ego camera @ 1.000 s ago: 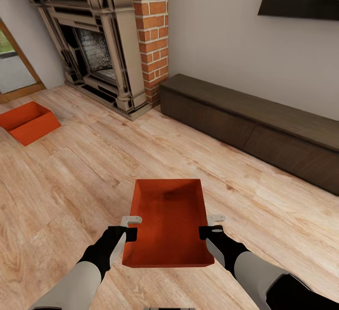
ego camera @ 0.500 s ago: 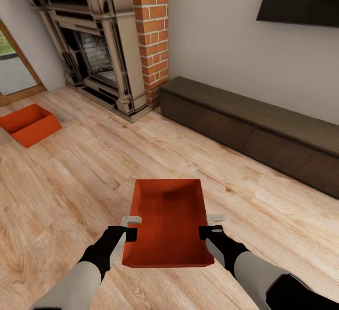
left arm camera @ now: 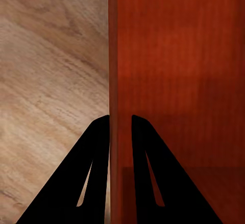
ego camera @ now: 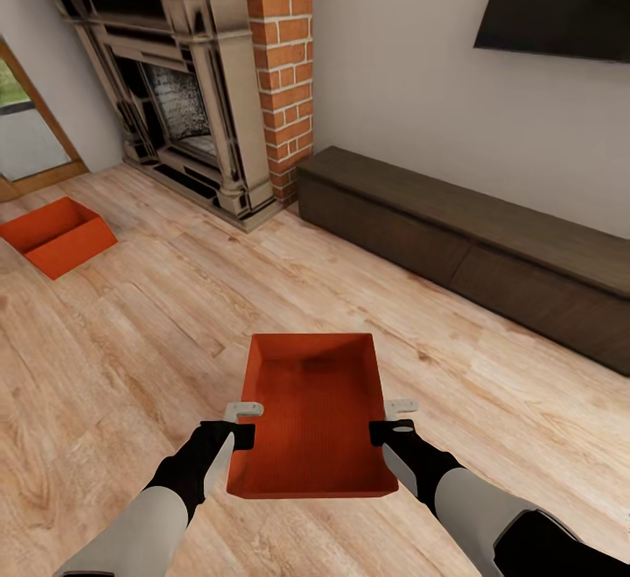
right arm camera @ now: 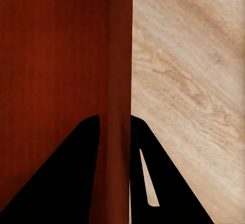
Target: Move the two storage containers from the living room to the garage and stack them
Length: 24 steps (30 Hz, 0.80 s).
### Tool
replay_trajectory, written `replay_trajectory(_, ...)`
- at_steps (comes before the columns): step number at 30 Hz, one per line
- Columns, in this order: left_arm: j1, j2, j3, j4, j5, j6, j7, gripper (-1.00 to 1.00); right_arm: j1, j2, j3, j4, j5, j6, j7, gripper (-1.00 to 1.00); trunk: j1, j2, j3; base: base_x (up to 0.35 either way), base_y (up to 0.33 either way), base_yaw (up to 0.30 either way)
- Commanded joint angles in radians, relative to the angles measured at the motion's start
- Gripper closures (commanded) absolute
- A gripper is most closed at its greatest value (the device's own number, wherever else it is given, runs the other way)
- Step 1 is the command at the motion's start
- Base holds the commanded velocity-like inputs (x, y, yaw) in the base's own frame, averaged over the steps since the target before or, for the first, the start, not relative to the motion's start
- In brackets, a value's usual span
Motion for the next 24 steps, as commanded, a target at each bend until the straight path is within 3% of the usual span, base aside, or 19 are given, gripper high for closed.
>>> replay_trajectory(1, 0.0, 0.0, -0.003, -0.004, -0.033, 0.007, 0.01, 1.0, 0.0, -0.001, 0.025, 0.001, -0.026, 0.007, -0.008, 1.0, -0.004, 0.007, 0.003, 0.0, 0.0, 0.0)
replay_trajectory(24, 0.0, 0.0, -0.003, -0.007, -0.033, 0.007, 0.011, 1.0, 0.0, 0.0, 0.024, 0.0, -0.024, -0.004, -0.006, 1.0, -0.092, 0.168, 0.075, 0.0, 0.0, 0.0)
